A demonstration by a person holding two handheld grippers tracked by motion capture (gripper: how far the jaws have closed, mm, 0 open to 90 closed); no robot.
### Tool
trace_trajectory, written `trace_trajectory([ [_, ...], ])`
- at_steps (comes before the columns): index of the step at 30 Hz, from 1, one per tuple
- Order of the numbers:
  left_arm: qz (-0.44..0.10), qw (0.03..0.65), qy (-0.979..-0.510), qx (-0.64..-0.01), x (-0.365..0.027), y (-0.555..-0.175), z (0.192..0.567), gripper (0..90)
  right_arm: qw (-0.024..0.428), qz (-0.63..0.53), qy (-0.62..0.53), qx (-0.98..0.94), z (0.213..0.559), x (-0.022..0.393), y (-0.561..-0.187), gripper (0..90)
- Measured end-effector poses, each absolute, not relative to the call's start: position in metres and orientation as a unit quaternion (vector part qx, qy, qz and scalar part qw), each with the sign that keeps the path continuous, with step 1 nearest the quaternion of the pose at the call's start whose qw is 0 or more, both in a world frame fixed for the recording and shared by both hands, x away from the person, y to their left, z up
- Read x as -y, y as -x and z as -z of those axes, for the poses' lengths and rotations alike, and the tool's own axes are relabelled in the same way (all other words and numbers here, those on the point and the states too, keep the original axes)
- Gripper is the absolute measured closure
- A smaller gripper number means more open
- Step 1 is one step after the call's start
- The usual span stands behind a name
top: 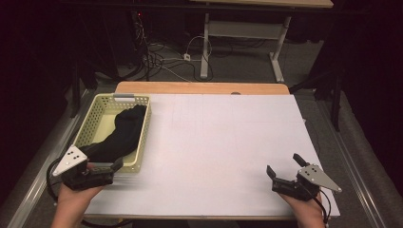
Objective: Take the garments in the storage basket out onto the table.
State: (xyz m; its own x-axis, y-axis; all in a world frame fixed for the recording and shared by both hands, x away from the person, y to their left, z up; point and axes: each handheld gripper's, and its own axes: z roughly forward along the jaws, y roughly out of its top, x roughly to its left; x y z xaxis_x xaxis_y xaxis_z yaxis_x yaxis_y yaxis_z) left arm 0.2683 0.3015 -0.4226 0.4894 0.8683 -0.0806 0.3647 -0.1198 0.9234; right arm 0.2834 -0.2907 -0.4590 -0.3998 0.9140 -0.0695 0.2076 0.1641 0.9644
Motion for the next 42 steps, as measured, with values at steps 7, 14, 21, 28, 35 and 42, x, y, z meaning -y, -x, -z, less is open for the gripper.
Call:
trace_trajectory([
  [7,-0.265,0.490,-0.691,-0.460,-0.328,-0.264,0.425,0.0,0.354,-0.494,-0.419,-0.675,0.459,0.289,-0.285,0.4],
  [14,-0.280,0.480,-0.677,-0.482,-0.353,-0.256,0.428,0.0,0.354,-0.490,-0.421,-0.676,0.460,0.291,-0.286,0.4],
  [21,-0.276,0.480,-0.664,-0.502,-0.362,-0.252,0.431,0.0,0.352,-0.490,-0.420,-0.678,0.460,0.289,-0.286,0.4],
  [28,-0.306,0.468,-0.677,-0.478,-0.330,-0.258,0.422,0.0,0.348,-0.489,-0.419,-0.681,0.462,0.287,-0.284,0.4],
  [35,-0.280,0.489,-0.686,-0.460,-0.297,-0.284,0.409,0.0,0.342,-0.496,-0.418,-0.680,0.462,0.287,-0.283,0.4],
  [42,-0.255,0.491,-0.687,-0.471,-0.290,-0.325,0.399,0.0,0.341,-0.496,-0.417,-0.681,0.461,0.286,-0.282,0.3],
])
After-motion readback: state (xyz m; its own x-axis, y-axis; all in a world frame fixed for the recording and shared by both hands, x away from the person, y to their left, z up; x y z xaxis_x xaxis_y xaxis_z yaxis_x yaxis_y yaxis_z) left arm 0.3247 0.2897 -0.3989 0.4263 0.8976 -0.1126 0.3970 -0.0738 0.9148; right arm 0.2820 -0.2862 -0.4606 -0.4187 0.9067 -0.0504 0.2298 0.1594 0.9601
